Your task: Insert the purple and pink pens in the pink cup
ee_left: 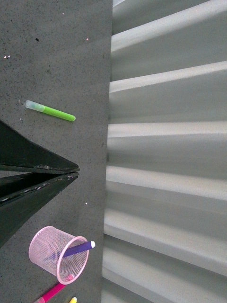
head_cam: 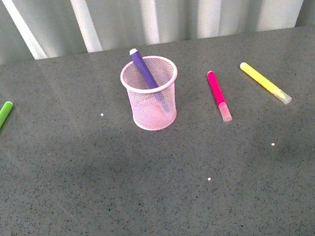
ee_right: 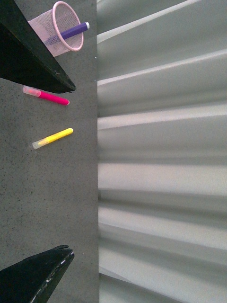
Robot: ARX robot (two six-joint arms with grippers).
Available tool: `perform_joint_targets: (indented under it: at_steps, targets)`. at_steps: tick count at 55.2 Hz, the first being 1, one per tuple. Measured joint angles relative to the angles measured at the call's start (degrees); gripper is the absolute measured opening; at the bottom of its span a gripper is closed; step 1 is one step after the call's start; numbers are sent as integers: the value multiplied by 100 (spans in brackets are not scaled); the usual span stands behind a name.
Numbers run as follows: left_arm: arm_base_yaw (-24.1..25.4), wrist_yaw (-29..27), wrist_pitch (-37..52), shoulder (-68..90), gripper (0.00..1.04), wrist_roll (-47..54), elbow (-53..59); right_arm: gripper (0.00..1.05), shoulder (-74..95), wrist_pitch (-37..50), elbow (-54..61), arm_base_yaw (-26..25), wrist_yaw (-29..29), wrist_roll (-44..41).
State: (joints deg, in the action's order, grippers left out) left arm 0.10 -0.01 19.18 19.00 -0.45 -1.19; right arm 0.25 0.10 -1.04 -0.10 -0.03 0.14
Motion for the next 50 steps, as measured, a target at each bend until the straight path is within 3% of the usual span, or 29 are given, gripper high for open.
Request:
perform_joint_targets:
  at_steps: [31, 37, 50]
  targets:
    - [0, 0, -938, -940, 4, 0, 0, 98, 0, 0, 0, 0, 0, 0]
    - [0, 0, -1840, -1655, 4, 2, 0, 98, 0, 0, 0, 0, 2, 0]
    - [0, 0, -1908, -1878, 4, 2, 0, 98, 0, 0, 0, 0, 2, 0]
